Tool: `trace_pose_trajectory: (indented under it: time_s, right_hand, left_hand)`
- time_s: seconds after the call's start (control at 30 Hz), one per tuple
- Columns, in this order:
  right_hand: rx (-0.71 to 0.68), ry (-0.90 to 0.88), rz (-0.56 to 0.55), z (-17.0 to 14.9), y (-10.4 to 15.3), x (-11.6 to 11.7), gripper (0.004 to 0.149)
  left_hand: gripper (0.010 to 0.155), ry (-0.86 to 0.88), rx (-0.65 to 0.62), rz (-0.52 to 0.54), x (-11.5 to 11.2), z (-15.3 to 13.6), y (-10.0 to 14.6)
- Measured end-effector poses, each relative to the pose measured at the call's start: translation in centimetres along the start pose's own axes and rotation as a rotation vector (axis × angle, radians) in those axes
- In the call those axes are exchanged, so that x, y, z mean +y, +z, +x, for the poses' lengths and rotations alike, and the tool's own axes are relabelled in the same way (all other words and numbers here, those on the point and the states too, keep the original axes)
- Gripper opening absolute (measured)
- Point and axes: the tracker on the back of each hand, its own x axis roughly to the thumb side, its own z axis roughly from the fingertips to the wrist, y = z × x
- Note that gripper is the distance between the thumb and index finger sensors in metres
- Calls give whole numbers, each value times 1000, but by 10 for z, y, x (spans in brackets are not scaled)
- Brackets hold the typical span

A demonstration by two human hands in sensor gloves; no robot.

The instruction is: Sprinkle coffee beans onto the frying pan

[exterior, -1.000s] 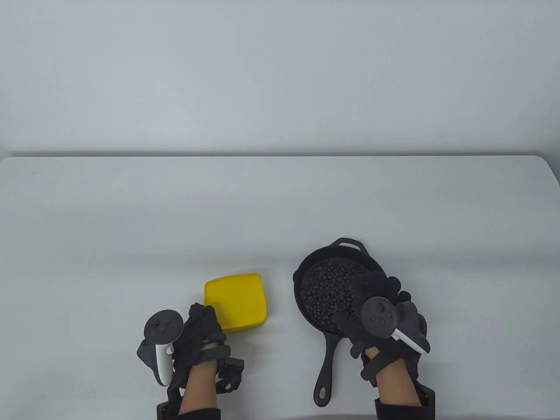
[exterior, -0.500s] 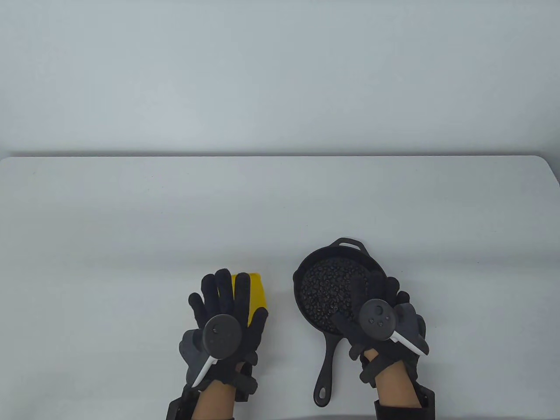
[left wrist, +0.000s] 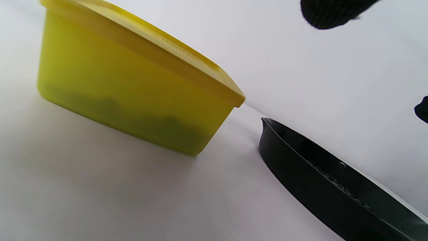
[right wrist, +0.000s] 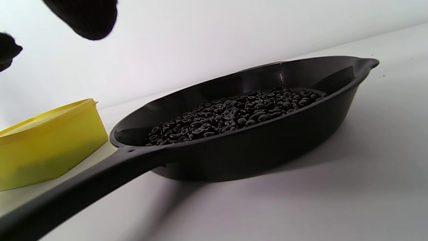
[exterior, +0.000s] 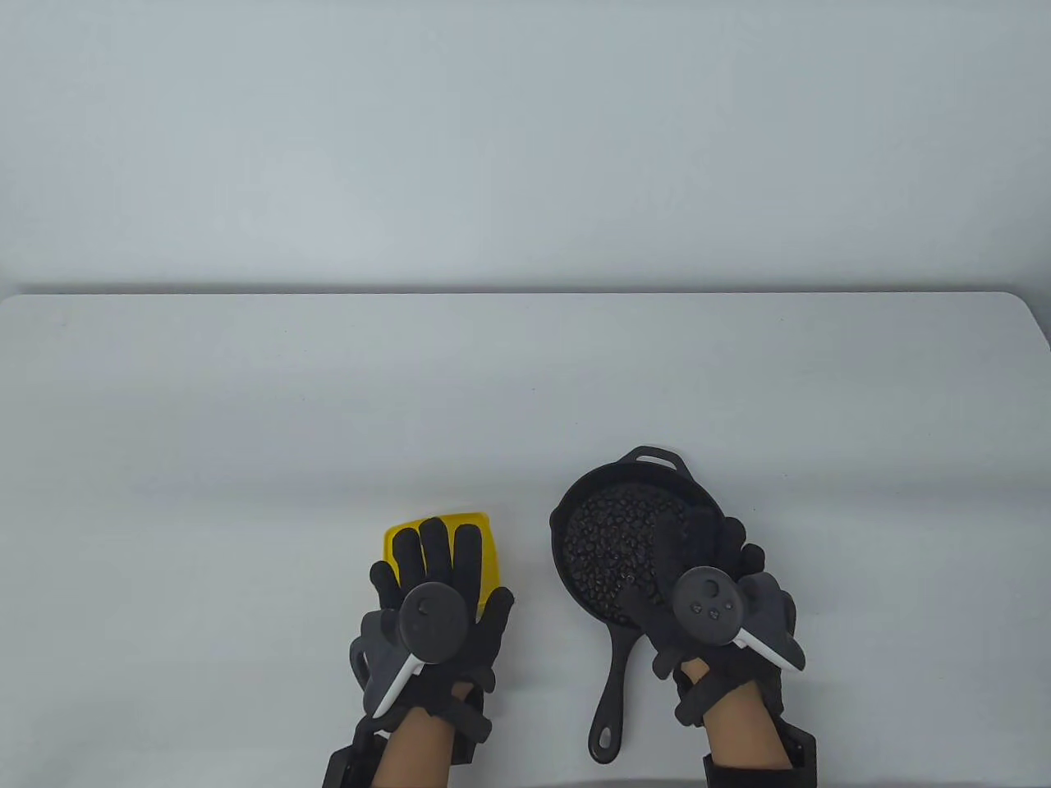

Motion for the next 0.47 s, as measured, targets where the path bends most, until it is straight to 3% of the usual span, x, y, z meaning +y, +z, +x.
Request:
trace_pose_trajectory:
  time_s: [0.47]
  right_hand:
    - [-13, -18, 12, 2, -1, 1, 86]
  left_hand:
    - [77, -3, 9, -20, -3, 1, 0]
